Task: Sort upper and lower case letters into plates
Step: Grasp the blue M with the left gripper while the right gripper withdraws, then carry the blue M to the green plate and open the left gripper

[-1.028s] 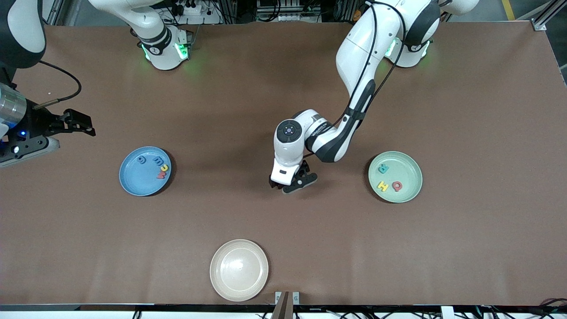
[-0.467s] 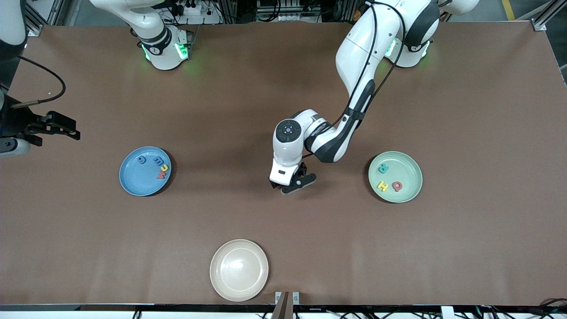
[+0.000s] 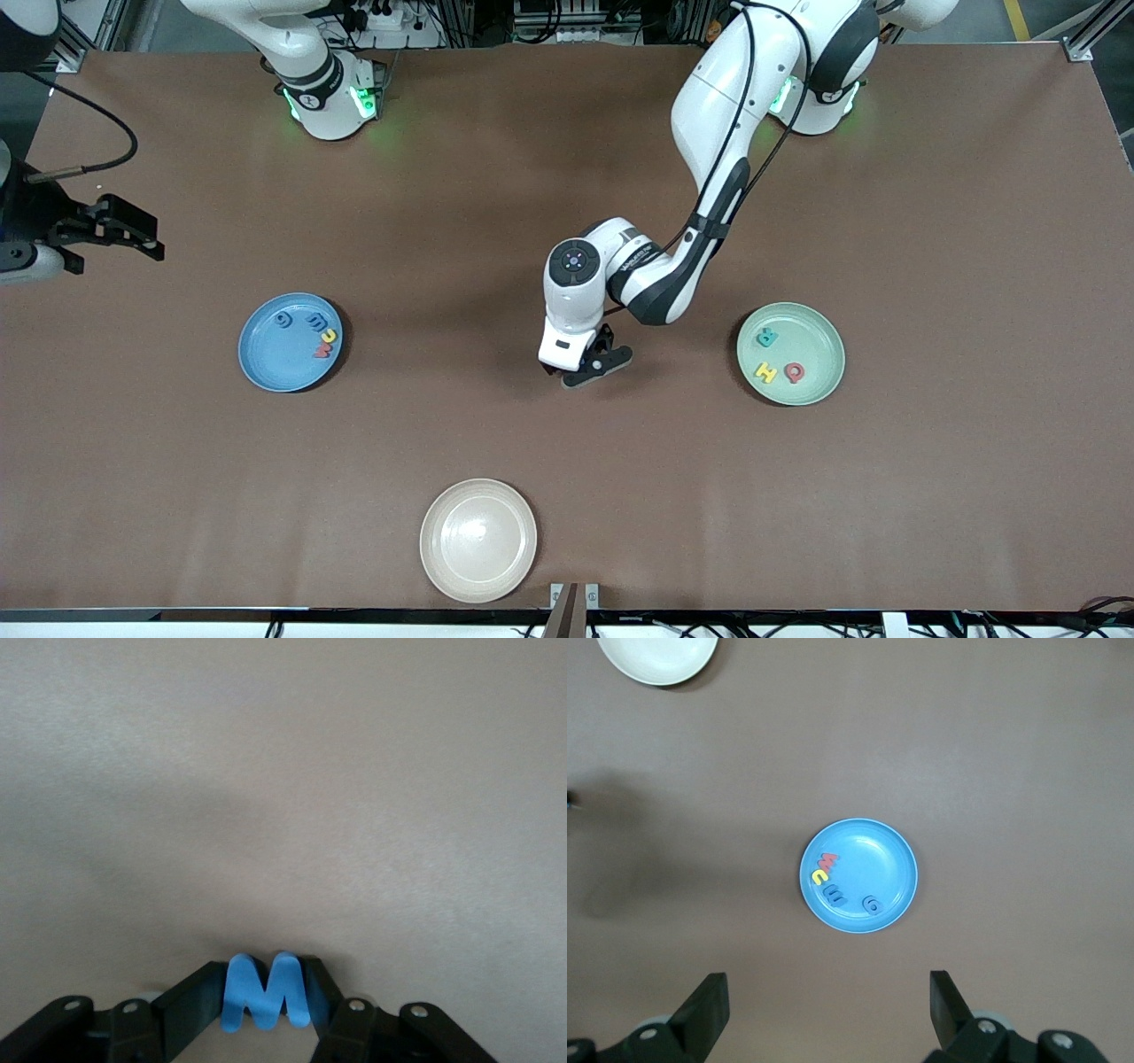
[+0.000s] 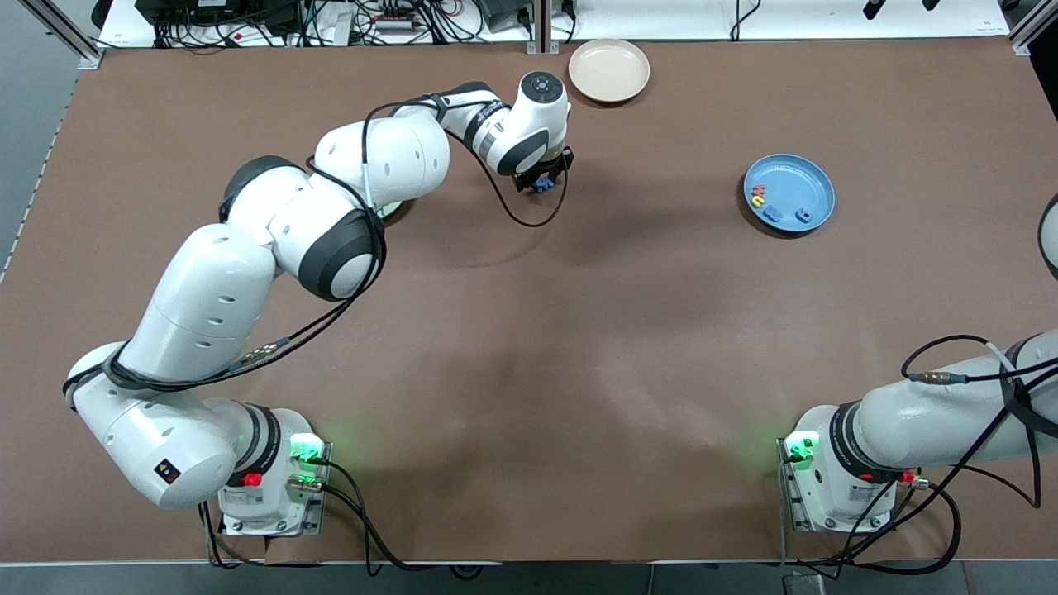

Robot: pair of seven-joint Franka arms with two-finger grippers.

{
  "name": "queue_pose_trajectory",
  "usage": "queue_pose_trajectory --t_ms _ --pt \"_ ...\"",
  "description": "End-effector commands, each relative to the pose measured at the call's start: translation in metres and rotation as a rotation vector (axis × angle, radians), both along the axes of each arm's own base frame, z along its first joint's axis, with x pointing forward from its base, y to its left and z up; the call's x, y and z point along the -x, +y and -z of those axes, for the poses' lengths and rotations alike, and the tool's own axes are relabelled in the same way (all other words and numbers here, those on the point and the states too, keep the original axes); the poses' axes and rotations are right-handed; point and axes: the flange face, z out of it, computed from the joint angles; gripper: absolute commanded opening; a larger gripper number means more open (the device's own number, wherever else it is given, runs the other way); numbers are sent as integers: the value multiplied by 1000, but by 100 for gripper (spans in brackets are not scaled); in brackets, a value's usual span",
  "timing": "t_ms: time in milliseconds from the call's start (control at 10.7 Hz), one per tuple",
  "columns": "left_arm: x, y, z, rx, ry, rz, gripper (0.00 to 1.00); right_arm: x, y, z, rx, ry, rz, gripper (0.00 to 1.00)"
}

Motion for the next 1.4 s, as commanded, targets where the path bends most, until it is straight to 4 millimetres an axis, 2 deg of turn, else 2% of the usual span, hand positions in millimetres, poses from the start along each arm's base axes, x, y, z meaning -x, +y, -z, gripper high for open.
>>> queue_pose_trajectory --t_ms 0,280,374,654,934,1308 --pt "4 4 4 -13 77 1 8 13 -4 0 3 -19 20 100" --pt "-10 17 -25 9 93 -26 6 13 4 -1 5 -43 43 100" --pt "-12 19 -33 20 109 -26 6 11 4 0 -3 -39 146 100" --pt "-17 26 -46 17 119 -20 6 11 5 -4 1 -47 188 100" --pt "-36 69 -79 -15 202 63 1 21 4 -6 8 3 193 100" --pt "-74 166 -90 -70 324 193 3 22 9 -20 -5 -26 176 100"
